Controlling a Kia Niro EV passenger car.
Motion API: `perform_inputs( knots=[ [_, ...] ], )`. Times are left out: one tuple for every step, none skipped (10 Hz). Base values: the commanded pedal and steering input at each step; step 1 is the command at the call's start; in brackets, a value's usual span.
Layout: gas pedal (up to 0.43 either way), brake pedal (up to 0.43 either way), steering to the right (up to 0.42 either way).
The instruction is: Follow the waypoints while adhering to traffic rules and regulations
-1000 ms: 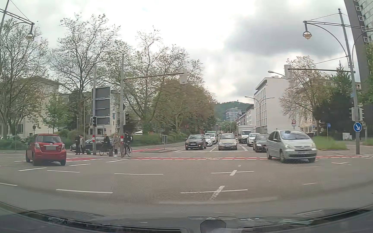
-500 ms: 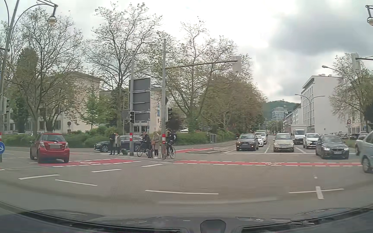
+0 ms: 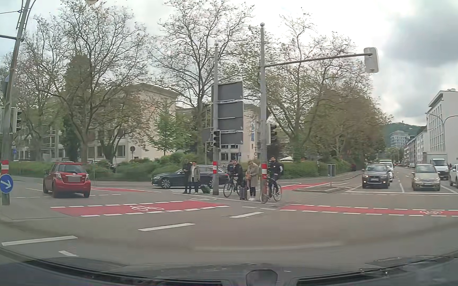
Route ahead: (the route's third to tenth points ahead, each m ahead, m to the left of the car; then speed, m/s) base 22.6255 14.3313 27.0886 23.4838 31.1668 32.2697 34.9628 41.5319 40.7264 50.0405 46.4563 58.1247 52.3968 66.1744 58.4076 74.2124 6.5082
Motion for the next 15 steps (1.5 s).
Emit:
perform_inputs(
  knots=[
    [0.138, 0.0, -0.244],
    [0.138, 0.0, -0.242],
    [0.138, 0.0, -0.241],
    [0.138, 0.0, -0.238],
    [0.138, 0.0, -0.234],
    [0.138, 0.0, -0.232],
    [0.138, 0.0, -0.232],
    [0.138, 0.0, -0.231],
    [0.13, 0.0, -0.231],
    [0.13, 0.0, -0.231],
    [0.13, 0.0, -0.23],
    [0.118, 0.0, -0.229],
    [0.11, 0.0, -0.226],
    [0.11, 0.0, -0.222],
    [0.11, 0.0, -0.221]
  ],
)
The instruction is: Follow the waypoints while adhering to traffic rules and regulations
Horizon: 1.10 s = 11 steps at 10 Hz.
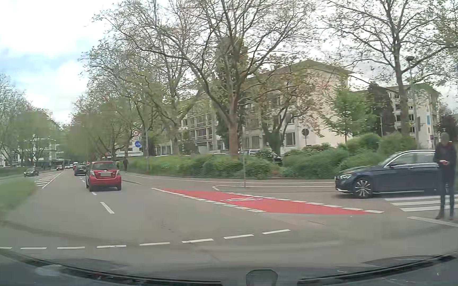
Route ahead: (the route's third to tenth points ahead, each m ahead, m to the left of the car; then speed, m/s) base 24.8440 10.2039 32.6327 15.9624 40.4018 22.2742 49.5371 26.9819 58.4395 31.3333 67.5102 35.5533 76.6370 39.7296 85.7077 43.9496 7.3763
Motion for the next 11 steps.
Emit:
perform_inputs(
  knots=[
    [0.118, 0.0, -0.22],
    [0.118, 0.0, -0.219],
    [0.118, 0.0, -0.215],
    [0.118, 0.0, -0.208],
    [0.118, 0.0, -0.2],
    [0.118, 0.0, -0.194],
    [0.118, 0.0, -0.186],
    [0.118, 0.0, -0.174],
    [0.118, 0.0, -0.164],
    [0.118, 0.0, -0.154],
    [0.118, 0.0, -0.141]
  ],
)
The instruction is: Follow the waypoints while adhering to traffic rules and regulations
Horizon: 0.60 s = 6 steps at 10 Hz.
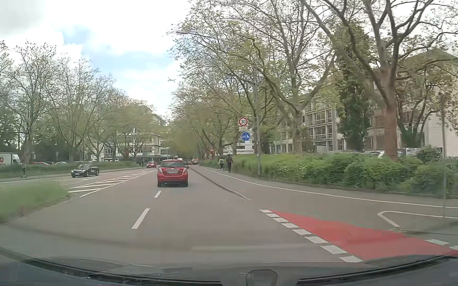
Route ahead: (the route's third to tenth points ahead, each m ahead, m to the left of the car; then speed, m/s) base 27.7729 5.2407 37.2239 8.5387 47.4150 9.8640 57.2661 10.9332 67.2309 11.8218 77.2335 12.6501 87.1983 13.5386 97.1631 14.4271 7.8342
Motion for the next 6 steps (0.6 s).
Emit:
perform_inputs(
  knots=[
    [0.118, 0.0, -0.13],
    [0.118, 0.0, -0.115],
    [0.118, 0.0, -0.102],
    [0.118, 0.0, -0.091],
    [0.118, 0.0, -0.08],
    [0.118, 0.0, -0.066]
  ],
)
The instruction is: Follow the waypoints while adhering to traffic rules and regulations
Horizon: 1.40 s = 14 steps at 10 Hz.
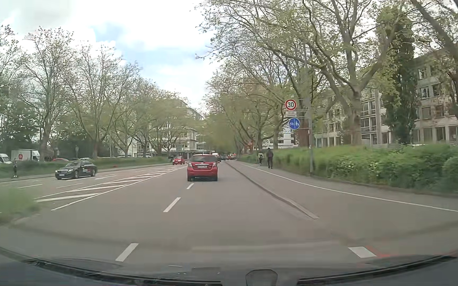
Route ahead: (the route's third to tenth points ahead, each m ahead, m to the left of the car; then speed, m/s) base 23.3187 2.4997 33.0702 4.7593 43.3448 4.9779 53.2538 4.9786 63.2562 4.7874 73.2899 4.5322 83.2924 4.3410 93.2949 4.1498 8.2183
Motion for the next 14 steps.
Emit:
perform_inputs(
  knots=[
    [0.118, 0.0, -0.051],
    [0.118, 0.0, -0.043],
    [0.118, 0.0, -0.034],
    [0.118, 0.0, -0.027],
    [0.118, 0.0, -0.018],
    [0.118, 0.0, -0.008],
    [0.118, 0.0, -0.006],
    [0.118, 0.0, -0.006],
    [0.11, 0.0, -0.004],
    [0.11, 0.0, -0.004],
    [0.087, 0.0, -0.006],
    [0.087, 0.0, -0.007],
    [0.087, 0.0, -0.007],
    [0.067, 0.0, -0.004]
  ],
)
